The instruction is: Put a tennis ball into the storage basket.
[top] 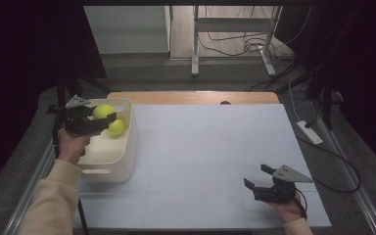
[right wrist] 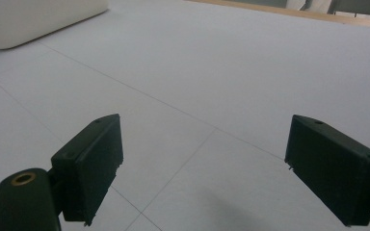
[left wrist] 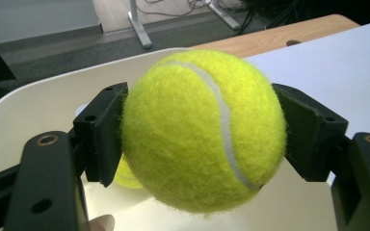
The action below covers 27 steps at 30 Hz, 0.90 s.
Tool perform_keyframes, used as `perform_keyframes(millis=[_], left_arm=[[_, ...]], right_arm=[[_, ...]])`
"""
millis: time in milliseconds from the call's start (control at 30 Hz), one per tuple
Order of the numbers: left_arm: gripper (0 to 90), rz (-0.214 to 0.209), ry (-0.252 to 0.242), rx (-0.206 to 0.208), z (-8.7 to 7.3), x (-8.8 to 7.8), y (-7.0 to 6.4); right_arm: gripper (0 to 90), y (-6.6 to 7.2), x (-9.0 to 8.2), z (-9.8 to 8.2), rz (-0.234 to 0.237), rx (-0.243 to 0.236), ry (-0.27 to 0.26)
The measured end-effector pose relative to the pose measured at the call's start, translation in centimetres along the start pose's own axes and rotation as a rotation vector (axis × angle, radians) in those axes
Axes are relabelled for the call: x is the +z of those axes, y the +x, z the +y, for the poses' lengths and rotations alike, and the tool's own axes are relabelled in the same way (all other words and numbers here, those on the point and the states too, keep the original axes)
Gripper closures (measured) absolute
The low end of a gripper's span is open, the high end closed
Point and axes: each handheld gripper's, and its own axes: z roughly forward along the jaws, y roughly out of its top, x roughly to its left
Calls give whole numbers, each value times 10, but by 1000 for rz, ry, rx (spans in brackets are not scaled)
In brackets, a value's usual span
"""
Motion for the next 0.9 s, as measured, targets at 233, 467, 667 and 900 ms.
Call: perform_keyframes(millis=[233,467,667,900], left_arm=[[264,2,40,-2,0,5,3],[264,13,88,-9,-2,11,8],[263,13,122,-10,-3,14,10],[262,18,149,-3,-3,17,11]], right_arm=[[135,0,0,0,2,-1,0],[135,0,0,0,0,-1,0],[135,0,0,0,2,-1,0],[135,0,0,0,0,-2,1]])
